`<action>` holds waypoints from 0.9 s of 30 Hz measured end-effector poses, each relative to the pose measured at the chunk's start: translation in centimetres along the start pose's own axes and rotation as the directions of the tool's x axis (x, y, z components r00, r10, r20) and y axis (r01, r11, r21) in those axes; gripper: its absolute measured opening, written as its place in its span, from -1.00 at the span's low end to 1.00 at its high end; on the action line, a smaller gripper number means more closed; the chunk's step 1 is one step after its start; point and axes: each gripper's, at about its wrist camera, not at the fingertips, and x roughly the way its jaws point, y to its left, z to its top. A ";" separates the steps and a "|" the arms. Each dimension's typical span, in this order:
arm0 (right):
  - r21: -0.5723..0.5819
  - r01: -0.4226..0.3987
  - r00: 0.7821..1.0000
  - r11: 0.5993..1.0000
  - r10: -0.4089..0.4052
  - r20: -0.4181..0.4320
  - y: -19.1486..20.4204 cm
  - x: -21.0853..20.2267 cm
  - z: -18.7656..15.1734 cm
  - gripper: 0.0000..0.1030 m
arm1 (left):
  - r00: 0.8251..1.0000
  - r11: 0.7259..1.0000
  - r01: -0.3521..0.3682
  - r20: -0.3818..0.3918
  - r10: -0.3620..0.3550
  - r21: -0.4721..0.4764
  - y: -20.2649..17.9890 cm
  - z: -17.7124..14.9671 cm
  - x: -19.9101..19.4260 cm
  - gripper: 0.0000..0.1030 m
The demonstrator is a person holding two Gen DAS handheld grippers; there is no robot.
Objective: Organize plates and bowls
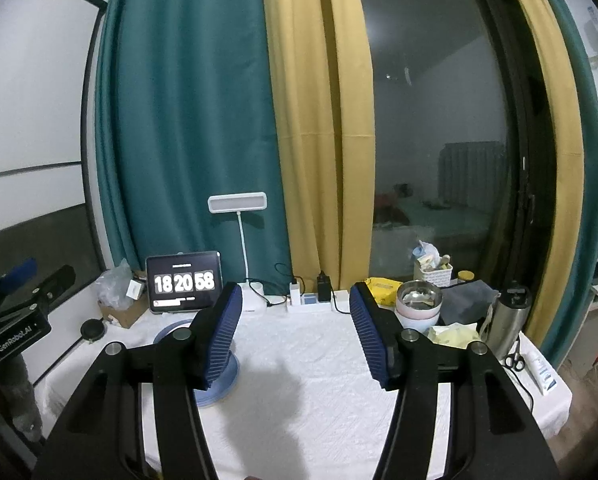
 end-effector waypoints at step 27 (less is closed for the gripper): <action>0.016 0.001 1.000 1.000 0.000 -0.015 -0.3 0.3 -0.3 0.15 | 1.000 1.000 -0.010 -0.012 0.010 0.012 -0.7 -0.3 0.0 0.67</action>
